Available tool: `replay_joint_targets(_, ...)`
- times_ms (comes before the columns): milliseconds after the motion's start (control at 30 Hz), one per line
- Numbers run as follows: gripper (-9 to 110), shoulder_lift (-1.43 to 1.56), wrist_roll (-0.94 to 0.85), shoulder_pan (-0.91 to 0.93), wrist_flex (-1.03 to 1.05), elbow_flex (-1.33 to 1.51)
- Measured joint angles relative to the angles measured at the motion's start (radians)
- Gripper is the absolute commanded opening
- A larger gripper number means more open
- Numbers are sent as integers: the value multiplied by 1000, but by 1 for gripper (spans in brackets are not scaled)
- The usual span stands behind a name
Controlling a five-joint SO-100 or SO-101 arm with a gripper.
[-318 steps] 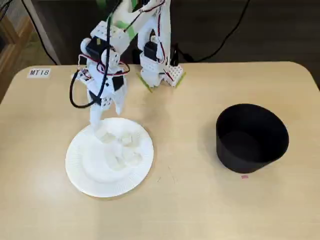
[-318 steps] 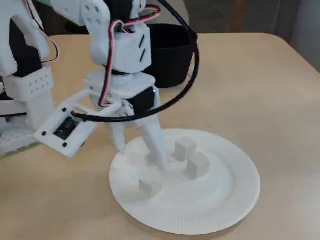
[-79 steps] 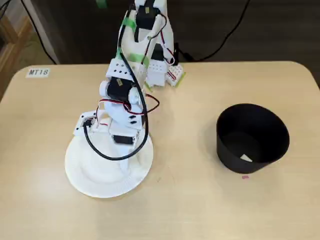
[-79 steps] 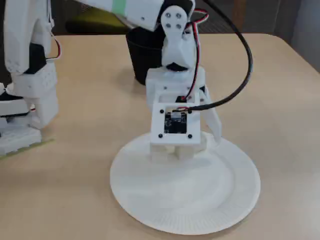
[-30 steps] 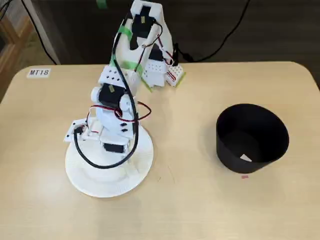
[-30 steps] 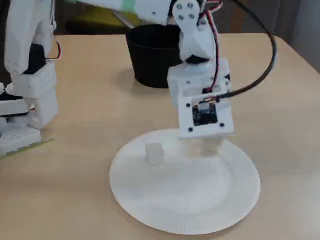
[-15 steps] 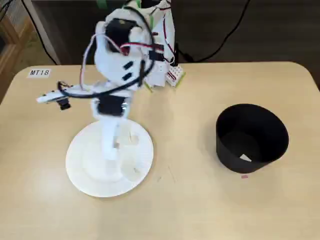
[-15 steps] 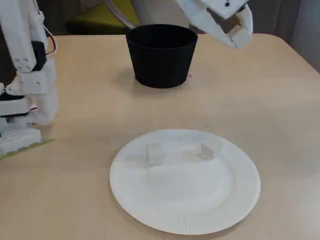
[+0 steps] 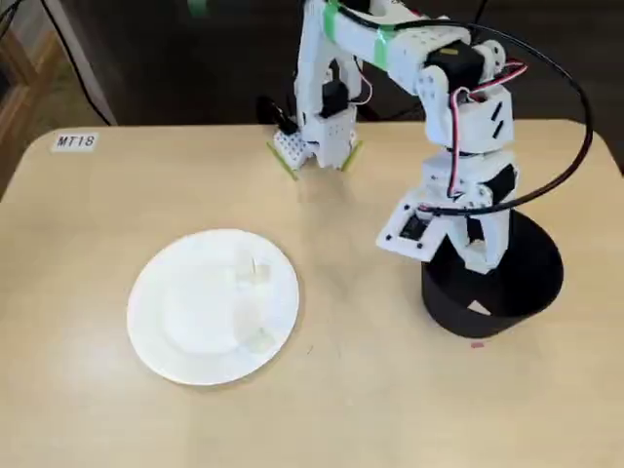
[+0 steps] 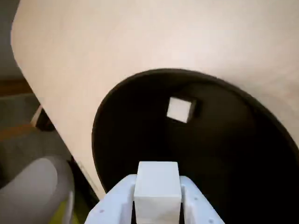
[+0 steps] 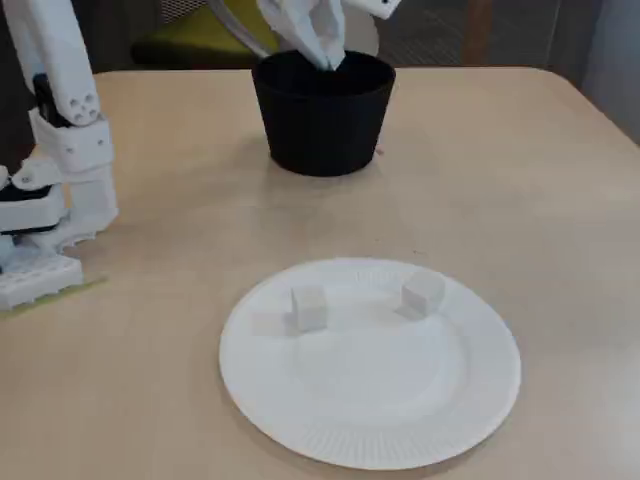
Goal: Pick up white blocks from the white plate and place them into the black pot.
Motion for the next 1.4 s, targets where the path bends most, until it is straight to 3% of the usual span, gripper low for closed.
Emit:
replay_joint_targets(33,-2,-2,0,-5,0,3)
replay_joint_targets(133,24,-2,5,-11,0,3)
replay_joint_targets(233,38,-3,-3,-11,0,3)
replay_joint_targets(367,28,0,-11,14,11,3)
replay_joint_targets(467,-1,18,-11,66,29,3)
replay_joint_targets(500,-2,29,-8,87,32,3)
replay_joint_targets(733,-2,141,140,350,80,3)
replay_joint_targets(967,-2,87,552,663,109,11)
replay_joint_targets(1233,-2,-106,871,785,114,-9)
replay_joint_targets(1400,25,-216,899,853,117,-75)
